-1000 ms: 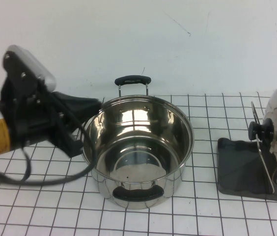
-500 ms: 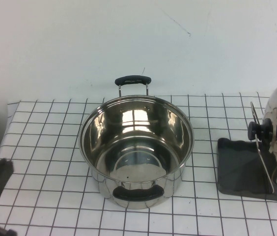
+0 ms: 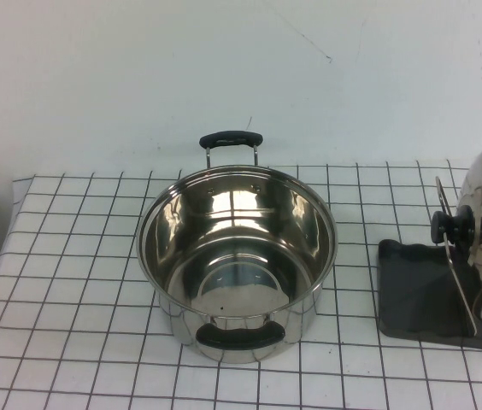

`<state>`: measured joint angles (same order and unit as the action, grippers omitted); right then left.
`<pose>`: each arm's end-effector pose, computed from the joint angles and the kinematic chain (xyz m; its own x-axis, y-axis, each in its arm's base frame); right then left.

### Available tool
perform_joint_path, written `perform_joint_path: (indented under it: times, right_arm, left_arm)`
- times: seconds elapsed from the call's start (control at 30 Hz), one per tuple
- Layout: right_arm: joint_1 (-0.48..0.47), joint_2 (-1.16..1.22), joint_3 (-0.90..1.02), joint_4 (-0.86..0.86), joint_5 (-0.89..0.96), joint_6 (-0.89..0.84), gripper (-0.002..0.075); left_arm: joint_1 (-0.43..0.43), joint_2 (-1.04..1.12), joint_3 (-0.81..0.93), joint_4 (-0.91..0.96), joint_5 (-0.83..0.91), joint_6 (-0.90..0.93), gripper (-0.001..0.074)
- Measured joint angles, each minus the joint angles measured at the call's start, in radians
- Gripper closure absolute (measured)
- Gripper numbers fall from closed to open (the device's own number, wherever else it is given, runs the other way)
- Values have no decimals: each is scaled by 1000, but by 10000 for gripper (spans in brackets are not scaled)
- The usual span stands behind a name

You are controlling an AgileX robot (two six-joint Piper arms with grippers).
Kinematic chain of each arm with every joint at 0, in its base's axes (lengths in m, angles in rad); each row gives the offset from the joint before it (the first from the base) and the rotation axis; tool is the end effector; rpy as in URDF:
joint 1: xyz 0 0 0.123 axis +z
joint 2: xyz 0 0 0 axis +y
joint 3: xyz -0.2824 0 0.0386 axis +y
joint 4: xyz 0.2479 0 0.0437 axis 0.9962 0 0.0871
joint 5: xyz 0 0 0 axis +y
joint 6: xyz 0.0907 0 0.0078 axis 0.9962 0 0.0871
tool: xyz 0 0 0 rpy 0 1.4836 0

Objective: Put pot lid on rack

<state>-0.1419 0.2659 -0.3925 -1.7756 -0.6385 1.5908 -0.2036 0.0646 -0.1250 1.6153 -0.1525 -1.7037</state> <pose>0.0589 0.0451 0.3139 0.1682 -0.2136 -0.9623 -0.4345 0.8602 -0.2669 0.0507 -0.0244 0.2510 0.1064 -0.1105 -0.9882 0.3577 0.9315 -0.0657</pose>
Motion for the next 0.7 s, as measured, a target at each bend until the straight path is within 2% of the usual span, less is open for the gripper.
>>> perform_joint_path:
  times: [0.7]
  right_arm:
    - [0, 0, 0, 0, -2, -2, 727]
  left_arm:
    - [0, -1, 60, 143, -449, -6, 736]
